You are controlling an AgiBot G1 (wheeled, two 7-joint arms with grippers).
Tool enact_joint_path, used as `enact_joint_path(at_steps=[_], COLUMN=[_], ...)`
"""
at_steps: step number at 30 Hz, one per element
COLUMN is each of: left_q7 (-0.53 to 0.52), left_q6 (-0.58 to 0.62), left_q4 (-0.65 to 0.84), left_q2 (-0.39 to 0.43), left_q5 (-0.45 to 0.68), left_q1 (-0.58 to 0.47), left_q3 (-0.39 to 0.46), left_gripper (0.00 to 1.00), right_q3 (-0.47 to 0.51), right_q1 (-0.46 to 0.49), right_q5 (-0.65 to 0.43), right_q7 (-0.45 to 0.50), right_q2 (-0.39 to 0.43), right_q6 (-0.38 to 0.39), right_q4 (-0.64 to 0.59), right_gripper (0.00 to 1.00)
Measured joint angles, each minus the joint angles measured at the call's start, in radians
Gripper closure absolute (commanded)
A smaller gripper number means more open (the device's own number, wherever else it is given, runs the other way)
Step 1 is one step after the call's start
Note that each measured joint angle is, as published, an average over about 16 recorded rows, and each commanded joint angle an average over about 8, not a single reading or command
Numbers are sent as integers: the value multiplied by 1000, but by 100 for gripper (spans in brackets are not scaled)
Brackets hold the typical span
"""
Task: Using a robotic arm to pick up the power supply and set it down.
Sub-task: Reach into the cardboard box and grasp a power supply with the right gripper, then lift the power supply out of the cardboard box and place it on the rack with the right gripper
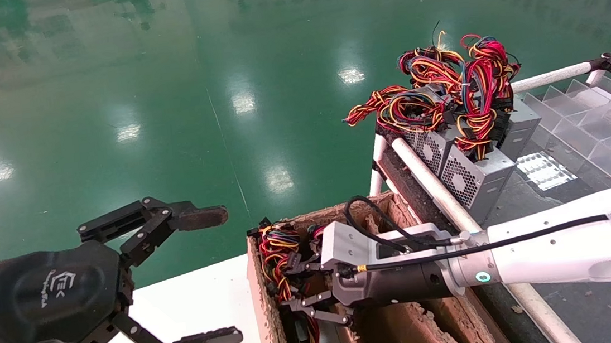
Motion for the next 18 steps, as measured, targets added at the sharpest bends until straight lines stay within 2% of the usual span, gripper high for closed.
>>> enact_joint_path(at_steps=[10, 18], left_q7=[0, 0], left_q6=[0, 0], left_q4=[0, 0], left_q2=[0, 0], left_q5=[0, -1], left_q1=[0, 0], left_q3=[0, 1], left_gripper=[0, 0], right_q3=[11, 41], right_q1=[10, 13], right_q5=[24, 77], right_q7=[-20, -21], right_q2=[0, 31], right_q6=[-22, -53], right_q4=[-32, -14], right_gripper=[100, 100])
